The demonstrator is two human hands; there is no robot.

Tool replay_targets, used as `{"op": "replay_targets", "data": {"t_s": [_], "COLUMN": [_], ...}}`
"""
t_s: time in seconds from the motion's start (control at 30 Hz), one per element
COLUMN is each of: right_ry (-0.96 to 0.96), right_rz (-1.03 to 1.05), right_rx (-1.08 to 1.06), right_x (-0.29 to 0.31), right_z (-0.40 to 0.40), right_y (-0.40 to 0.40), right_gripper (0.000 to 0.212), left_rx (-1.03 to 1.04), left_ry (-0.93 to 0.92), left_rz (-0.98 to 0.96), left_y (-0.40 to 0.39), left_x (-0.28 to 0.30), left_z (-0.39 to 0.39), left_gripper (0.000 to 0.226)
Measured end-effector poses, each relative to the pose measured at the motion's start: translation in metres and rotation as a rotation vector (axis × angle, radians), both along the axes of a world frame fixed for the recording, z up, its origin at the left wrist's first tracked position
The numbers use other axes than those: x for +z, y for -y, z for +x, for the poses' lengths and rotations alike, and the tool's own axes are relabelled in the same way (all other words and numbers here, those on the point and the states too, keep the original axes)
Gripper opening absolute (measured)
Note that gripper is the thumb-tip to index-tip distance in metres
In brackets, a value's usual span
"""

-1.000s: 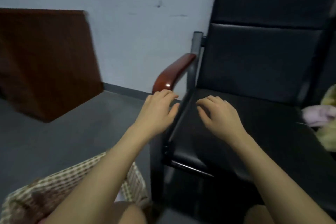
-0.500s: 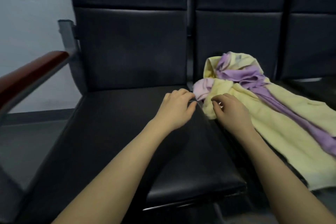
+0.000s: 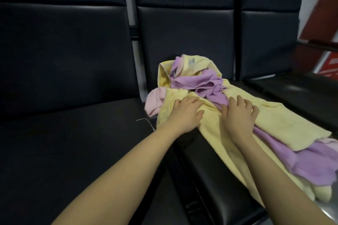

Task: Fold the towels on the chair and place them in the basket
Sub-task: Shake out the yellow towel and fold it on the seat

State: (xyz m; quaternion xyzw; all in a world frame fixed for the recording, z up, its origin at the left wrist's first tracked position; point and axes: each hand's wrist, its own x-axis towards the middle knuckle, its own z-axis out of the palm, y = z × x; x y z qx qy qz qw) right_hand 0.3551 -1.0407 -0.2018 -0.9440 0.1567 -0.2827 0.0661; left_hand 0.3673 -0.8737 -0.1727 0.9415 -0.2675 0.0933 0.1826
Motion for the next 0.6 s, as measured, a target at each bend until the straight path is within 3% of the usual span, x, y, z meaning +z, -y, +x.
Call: {"op": "replay_targets", "data": {"t_s": [0.1,0.2,0.4,0.6], "right_ry": [-0.104,-0.053,0.362,0.606], "right_rz": [0.051,0.193,0.354,0.315], "right_rx": [-0.106,-0.106,0.299,0.451], "right_x": [-0.001,-0.003,0.007,0.035], "right_z": [0.011,0.017,0.002,-0.024], "right_y": [0.018,0.028,0.027,0.022], "right_gripper": [0.03,0.028,0.017,0.012], "left_rx": [-0.027,-0.06,-0.152,-0.31], "left_ry": [0.026,0.02,-0.072,-0.14], "left_rz": [-0.004,0.009,-0.147,-0.478], "left_y": [0.031,0.056,0.068,0.055], "left_x": [0.002,0.001,0.006,0.023], "left_z": [0.015,0.027,0.041,0.039], "left_gripper": [0.042,0.041,0.041,0.035]}}
